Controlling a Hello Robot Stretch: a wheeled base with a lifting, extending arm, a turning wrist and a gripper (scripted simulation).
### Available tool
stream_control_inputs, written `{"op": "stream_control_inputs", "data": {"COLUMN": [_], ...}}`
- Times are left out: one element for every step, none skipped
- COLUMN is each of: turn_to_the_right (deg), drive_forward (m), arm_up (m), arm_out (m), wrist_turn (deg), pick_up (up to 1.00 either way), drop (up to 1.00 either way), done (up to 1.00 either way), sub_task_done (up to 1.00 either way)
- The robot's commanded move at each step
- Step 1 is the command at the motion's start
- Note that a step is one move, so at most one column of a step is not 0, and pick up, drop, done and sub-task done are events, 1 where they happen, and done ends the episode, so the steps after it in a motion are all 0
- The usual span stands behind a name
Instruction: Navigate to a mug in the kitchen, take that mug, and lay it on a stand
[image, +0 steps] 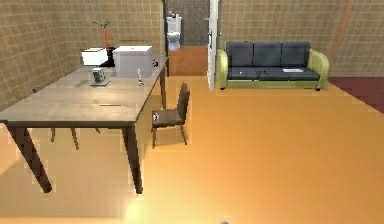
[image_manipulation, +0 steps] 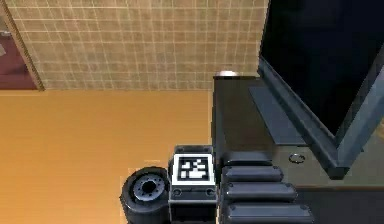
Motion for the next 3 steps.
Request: {"op": "stream_control_inputs", "data": {"turn_to_the_right": [45.0, 9.0, 0.0], "drive_forward": [0.0, 0.0, 0.2], "arm_up": [0.0, 0.0, 0.0], "arm_out": [0.0, 0.0, 0.0], "wrist_turn": [0.0, 0.0, 0.0], "pick_up": [0.0, 0.0, 0.0], "drop": [0.0, 0.0, 0.0], "done": [0.0, 0.0, 0.0], "sub_task_done": [0.0, 0.0, 0.0]}}
